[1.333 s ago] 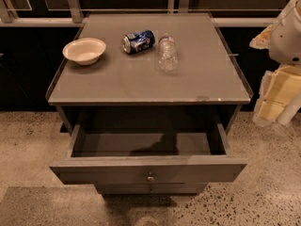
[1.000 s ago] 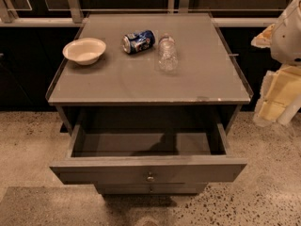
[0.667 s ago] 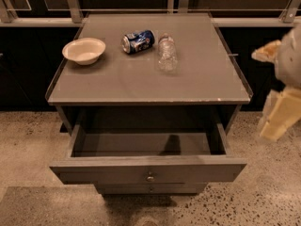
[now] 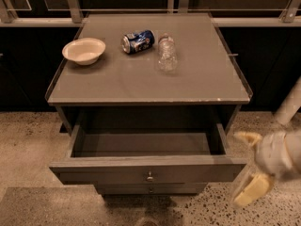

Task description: Close top drawer

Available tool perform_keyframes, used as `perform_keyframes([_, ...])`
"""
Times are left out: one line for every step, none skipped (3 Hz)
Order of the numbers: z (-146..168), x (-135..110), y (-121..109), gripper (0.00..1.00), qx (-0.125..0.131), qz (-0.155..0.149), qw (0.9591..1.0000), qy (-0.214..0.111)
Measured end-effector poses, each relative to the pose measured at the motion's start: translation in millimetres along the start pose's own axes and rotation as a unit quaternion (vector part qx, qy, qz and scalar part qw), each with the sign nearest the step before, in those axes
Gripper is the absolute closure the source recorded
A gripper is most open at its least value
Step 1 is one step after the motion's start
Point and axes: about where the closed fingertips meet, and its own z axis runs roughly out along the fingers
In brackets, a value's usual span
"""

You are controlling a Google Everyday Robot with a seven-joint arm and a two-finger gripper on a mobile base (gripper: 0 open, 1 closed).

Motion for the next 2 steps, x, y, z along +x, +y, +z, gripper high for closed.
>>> perform_keyframes([91.3, 57.7, 30.5, 0.00, -0.047, 0.062, 0.9963, -0.037])
perform_keyframes([86.7, 52.9, 29.9, 0.18, -0.047, 0.062, 0.9963, -0.037])
